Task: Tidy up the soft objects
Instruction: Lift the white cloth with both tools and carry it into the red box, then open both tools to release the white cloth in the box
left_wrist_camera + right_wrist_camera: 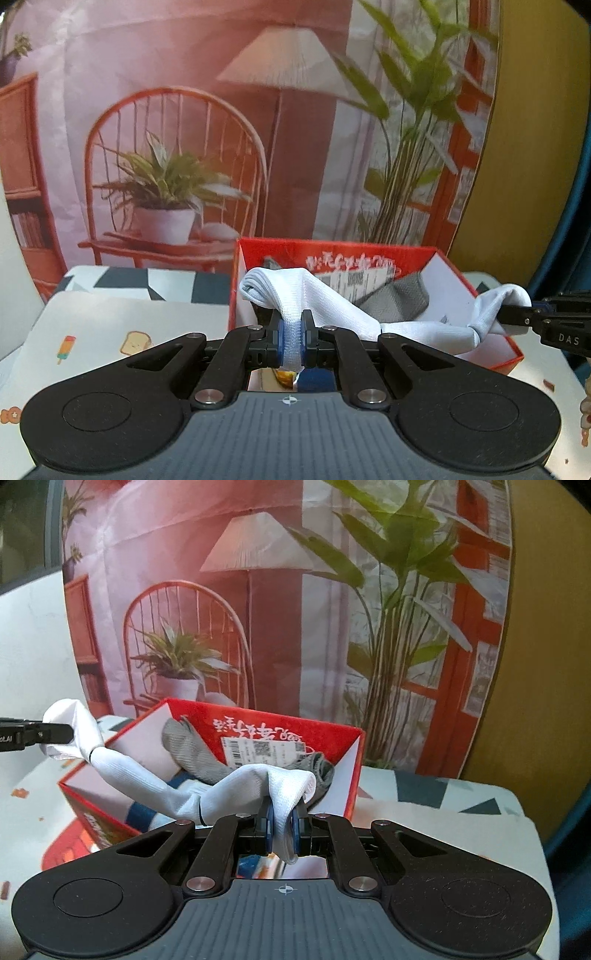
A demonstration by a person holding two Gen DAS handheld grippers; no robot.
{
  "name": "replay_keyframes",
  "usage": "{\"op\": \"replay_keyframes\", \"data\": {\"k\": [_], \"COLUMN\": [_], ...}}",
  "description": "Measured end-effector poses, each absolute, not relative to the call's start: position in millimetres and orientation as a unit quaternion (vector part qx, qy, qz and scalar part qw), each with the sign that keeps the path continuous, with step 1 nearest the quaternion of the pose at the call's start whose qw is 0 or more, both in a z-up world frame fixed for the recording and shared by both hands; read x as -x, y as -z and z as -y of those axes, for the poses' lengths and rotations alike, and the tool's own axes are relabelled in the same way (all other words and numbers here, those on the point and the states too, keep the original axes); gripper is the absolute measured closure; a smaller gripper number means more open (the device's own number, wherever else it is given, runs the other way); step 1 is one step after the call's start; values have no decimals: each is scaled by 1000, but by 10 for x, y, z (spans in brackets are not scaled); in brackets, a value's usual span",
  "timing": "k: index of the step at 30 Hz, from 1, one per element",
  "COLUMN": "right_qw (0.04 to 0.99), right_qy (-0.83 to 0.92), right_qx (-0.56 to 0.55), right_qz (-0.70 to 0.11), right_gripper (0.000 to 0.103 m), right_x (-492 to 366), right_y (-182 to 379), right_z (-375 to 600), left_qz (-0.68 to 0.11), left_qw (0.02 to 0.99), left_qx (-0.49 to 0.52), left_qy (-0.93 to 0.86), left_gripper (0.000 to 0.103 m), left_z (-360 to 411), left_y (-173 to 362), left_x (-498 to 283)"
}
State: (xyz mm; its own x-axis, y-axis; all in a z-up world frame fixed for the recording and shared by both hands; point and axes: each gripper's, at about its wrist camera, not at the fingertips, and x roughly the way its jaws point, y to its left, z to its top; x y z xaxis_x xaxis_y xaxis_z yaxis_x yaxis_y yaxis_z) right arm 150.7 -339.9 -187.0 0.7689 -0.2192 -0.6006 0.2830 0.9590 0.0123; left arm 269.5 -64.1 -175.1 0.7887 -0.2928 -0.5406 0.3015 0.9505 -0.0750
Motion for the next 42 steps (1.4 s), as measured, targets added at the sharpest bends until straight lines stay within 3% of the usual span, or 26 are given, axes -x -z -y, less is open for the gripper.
{"op": "replay_keyframes", "data": {"k": [17,42], "right_qw": [921,917], "right_qy": [119,96], "right_qx": [-34,-13], "right_qz": [-369,-387], "right_gripper": [94,94], "right_x": [-1830,-1992], "right_y": [2171,2221], "right_z": [3480,3422], "left_qz": [-386,-402], "left_qw": [900,892], "left_qx": [9,-5], "left_qy": [200,208], "left_gripper": [93,93], "left_z": [782,844], "left_y": [2103,2141], "left_x": [-3077,-3227]}}
